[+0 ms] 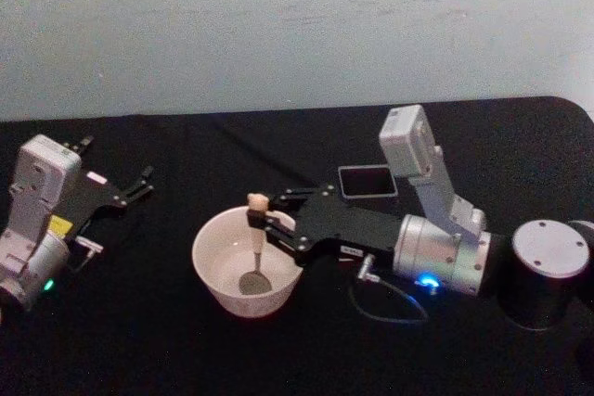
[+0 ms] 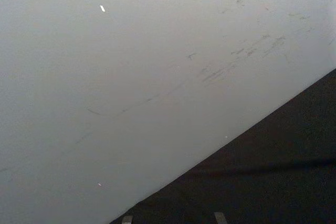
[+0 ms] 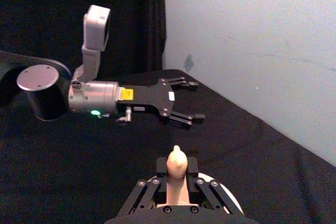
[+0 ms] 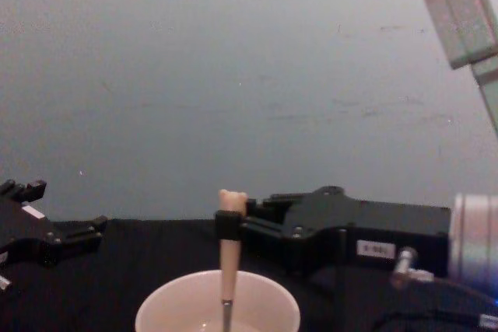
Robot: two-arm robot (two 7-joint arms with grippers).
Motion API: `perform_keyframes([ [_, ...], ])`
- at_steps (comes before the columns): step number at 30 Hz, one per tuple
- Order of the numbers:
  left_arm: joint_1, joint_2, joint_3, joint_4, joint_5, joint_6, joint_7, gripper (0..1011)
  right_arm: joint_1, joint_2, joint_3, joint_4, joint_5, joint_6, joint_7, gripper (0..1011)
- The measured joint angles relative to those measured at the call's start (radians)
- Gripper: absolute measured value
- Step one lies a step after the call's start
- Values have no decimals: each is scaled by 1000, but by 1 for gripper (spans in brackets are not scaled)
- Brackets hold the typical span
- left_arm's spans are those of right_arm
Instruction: Pick up the stirring spoon with one hand, stir inside the cup, then place it back in its original position.
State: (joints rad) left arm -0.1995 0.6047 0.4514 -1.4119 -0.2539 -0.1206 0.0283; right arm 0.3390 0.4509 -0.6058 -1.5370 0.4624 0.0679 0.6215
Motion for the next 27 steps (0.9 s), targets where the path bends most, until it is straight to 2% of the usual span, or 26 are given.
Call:
perform_keyframes([
  [6, 0, 0, 0, 0, 0, 0, 0, 1001, 23, -39, -22, 33, -16, 0, -21, 213],
  [9, 0, 0, 0, 0, 0, 0, 0, 1001, 47, -80, -27, 74, -27, -2, -46, 213],
  [15, 0, 0, 0, 0, 0, 0, 0, 1002, 86, -139, -18, 150, -51, -12, -93, 213],
  [17, 0, 0, 0, 0, 0, 0, 0, 1001, 94, -147, -13, 165, -56, -14, -102, 212],
  [21, 0, 0, 0, 0, 0, 0, 0, 1001, 103, -154, 3, 186, -64, -17, -110, 213],
  [27, 0, 0, 0, 0, 0, 0, 0, 1001, 86, -117, 39, 162, -50, -5, -97, 213],
])
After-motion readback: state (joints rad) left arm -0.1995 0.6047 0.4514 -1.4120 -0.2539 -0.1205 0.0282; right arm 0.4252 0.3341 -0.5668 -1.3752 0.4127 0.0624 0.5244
